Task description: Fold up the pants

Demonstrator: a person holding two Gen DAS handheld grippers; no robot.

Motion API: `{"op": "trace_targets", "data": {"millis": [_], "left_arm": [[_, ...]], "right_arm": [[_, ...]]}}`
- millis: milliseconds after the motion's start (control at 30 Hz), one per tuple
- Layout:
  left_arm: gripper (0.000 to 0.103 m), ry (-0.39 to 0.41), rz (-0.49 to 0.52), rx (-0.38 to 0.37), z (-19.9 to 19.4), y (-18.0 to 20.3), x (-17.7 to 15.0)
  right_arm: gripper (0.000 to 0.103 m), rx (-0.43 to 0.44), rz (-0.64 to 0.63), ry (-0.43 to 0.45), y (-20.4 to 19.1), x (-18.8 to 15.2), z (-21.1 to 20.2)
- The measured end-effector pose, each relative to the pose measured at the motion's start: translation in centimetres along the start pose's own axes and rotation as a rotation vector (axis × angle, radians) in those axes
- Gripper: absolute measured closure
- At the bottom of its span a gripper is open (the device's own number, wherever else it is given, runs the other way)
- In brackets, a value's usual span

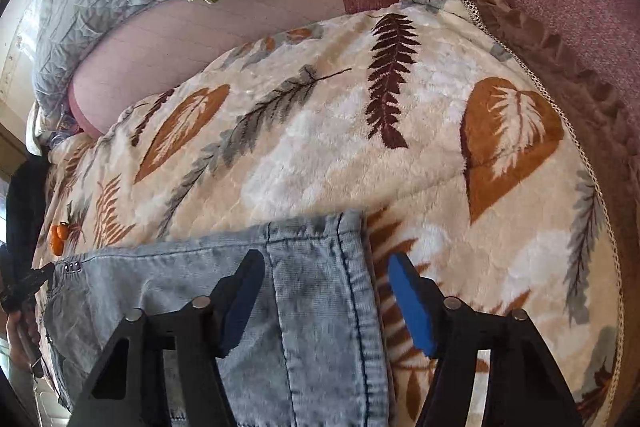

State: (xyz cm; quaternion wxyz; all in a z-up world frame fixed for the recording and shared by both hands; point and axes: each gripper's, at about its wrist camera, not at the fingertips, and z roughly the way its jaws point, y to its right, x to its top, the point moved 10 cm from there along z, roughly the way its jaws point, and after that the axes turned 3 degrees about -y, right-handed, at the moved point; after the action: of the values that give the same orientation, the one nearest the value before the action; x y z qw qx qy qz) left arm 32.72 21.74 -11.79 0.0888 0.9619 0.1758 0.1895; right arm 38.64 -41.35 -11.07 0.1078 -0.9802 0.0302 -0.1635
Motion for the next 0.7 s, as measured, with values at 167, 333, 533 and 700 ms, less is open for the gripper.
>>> {"op": "trace_targets", "data": {"millis": [167, 333, 533, 700], "left_arm": [[0.101, -0.006, 0.004, 0.025, 0.5, -0.2, 0.7], [0.103, 0.019, 0.032, 0.067, -0.5, 0.3, 1.0], [0.103, 0.146, 0.084, -0.002, -8.8, 2.1, 0.0], [0.103, 0.306, 0.111, -0.104, -20.4, 1.7, -4.2]], "right_arm": [[0.051, -0.01, -0.013, -0.027, -0.2, 0.6, 2.7], [0.083, -0.044, -0.057, 0.002, -0.8, 1.0, 1.9], [0.085, -0.019, -0.083, 0.145, -2.7, 0.1, -5.5], [0.084, 0.069, -0.103, 0.259, -4.2, -3.3, -14.2]]}}
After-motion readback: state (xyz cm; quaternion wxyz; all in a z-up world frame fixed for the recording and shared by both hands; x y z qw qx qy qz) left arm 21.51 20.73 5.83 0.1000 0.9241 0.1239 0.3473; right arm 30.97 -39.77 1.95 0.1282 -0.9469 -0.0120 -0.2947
